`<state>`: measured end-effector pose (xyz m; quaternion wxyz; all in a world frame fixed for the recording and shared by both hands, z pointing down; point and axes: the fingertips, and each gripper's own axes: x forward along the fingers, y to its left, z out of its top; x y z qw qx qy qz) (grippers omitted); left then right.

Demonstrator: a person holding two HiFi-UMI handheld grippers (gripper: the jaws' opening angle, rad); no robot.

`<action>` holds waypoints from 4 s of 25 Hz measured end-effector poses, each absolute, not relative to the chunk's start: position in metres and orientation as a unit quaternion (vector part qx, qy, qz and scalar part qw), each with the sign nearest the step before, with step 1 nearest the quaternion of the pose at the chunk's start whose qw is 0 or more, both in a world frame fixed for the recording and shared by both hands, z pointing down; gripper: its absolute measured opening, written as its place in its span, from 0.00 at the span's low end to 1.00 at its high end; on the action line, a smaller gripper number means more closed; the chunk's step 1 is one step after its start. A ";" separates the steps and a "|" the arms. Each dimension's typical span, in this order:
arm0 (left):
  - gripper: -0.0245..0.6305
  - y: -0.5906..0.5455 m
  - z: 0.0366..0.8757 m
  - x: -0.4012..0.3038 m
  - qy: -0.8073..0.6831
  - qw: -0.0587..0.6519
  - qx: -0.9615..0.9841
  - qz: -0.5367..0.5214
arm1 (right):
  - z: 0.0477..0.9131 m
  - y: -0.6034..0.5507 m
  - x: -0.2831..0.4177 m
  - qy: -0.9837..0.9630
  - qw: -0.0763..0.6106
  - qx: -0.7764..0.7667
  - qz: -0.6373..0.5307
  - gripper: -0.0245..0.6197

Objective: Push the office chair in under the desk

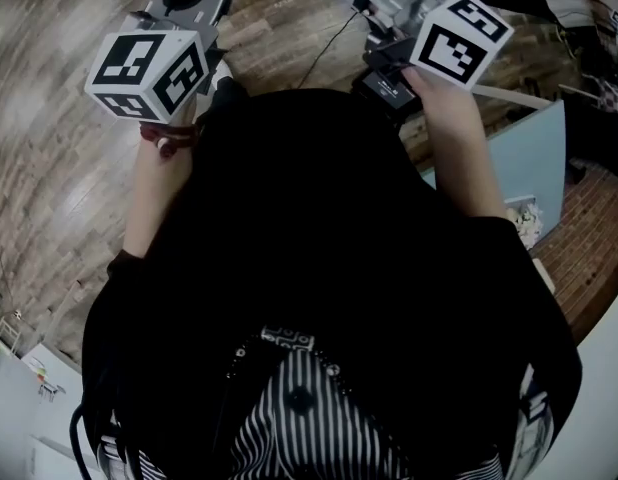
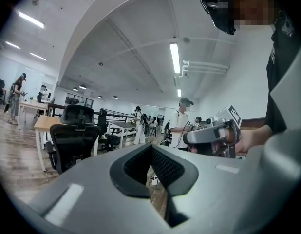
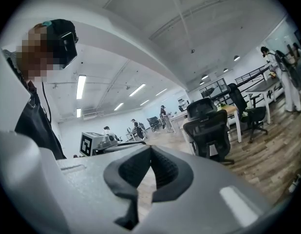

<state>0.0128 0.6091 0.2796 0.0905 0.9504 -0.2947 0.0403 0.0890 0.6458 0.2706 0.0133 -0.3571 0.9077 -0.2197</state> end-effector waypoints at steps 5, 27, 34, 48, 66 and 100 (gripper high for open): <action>0.04 0.543 0.272 0.012 -0.278 0.080 0.956 0.044 | 0.264 0.586 0.080 0.906 0.014 -0.367 -0.211 0.04; 0.04 0.359 0.282 -0.092 -0.255 0.079 0.962 0.062 | 0.265 0.395 -0.026 0.897 0.013 -0.386 -0.216 0.04; 0.04 0.335 0.296 -0.143 -0.276 0.092 0.955 0.059 | 0.266 0.365 -0.076 0.906 -0.004 -0.363 -0.216 0.04; 0.04 0.282 0.275 -0.140 -0.311 0.084 0.946 0.046 | 0.247 0.311 -0.064 0.913 -0.005 -0.349 -0.210 0.04; 0.04 0.141 0.261 -0.038 -0.309 0.059 0.948 0.049 | 0.249 0.169 0.026 0.918 0.011 -0.333 -0.217 0.04; 0.04 -0.053 0.269 -0.029 -0.388 0.069 0.917 0.064 | 0.248 -0.051 0.076 0.939 0.025 -0.272 -0.210 0.04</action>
